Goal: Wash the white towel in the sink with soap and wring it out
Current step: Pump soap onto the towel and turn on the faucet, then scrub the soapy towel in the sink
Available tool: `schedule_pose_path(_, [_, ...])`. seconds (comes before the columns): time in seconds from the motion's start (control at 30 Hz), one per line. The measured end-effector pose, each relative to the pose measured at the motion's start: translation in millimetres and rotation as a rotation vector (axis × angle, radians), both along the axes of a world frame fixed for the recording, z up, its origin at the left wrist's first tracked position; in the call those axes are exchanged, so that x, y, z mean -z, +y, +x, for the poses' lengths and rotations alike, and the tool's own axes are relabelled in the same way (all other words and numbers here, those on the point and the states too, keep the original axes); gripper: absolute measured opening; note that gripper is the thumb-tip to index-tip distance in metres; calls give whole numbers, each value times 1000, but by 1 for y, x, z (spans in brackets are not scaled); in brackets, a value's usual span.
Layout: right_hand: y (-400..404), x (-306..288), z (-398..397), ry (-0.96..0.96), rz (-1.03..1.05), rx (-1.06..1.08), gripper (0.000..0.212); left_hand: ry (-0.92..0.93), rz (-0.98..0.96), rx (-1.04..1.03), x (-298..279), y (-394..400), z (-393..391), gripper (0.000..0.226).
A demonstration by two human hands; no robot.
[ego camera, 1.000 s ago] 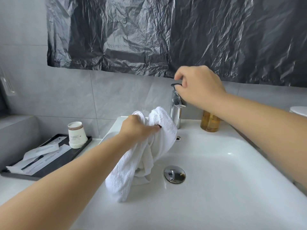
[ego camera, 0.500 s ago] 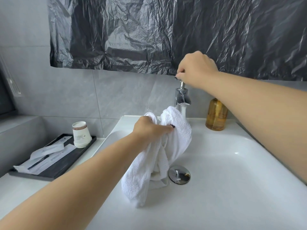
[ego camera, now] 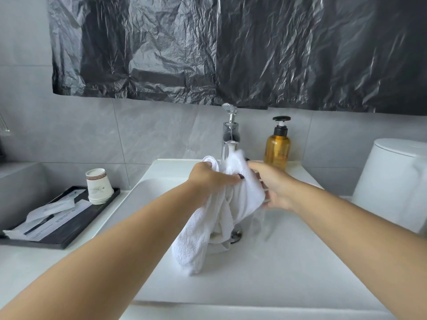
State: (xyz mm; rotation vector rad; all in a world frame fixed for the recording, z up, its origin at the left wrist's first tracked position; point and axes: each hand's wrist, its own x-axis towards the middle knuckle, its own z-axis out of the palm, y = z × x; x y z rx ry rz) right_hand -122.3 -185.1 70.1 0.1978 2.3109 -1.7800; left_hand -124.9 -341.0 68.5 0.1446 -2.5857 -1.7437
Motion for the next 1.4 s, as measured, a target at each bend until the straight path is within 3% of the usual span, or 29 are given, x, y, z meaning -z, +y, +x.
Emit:
schedule_pose_path(0.07, [10, 4, -2, 19, -133, 5, 19, -28, 25, 61, -2, 6, 5, 69])
schedule_pose_path(0.17, [20, 2, -9, 129, -148, 149, 8, -82, 185, 158, 0, 5, 6, 61])
schedule_pose_path(0.33, [53, -18, -10, 220, -212, 319, 23, -95, 506, 154, -1, -23, 0, 14])
schedule_pose_path(0.47, [78, -30, -10, 294, -198, 413, 6, -68, 561, 18, -4, -58, -2, 17])
schedule_pose_path(0.57, [88, -45, -13, 395, -228, 496, 11, -11, 549, -37, -9, -71, -1, 16])
schedule_pose_path(0.67, [84, -50, -10, 453, -174, 465, 6, -16, 373, -71, -3, -69, -7, 23])
schedule_pose_path(0.73, [72, -41, -5, 423, -16, 332, 14, -118, 77, -20, 7, -64, -11, 31])
schedule_pose_path(0.83, [56, -10, -5, 365, 607, 5, 17, -311, -652, 152, 21, -56, -10, 21])
schedule_pose_path(0.9, [48, 11, -4, 374, 1091, -183, 17, -288, -1087, 158, 23, -50, -6, 13])
schedule_pose_path(0.93, [43, 16, 1, 407, 1280, -226, 10, -234, -1201, 129, 24, -49, -4, 11])
schedule_pose_path(0.97, [38, 22, 3, 481, 1418, -244, 8, -174, -1247, 85, 24, -49, -3, 8])
schedule_pose_path(1.0, [33, 26, 6, 578, 1498, -252, 20, -108, -1245, 53, 24, -49, -1, 5])
schedule_pose_path(1.1, [22, 28, 11, 784, 1492, -477, 51, 144, -1209, 104, 27, -53, 1, 39])
schedule_pose_path(1.2, [18, 37, 18, 541, 1256, -696, 47, 281, -1042, 333, 31, -52, 7, 49])
schedule_pose_path(1.27, [17, 45, 23, 456, 1282, -764, 35, 195, -980, 489, 38, -46, 14, 52])
schedule_pose_path(1.4, [25, 55, 21, 265, 1299, -818, 72, -100, -1109, 684, 63, -43, 19, 84])
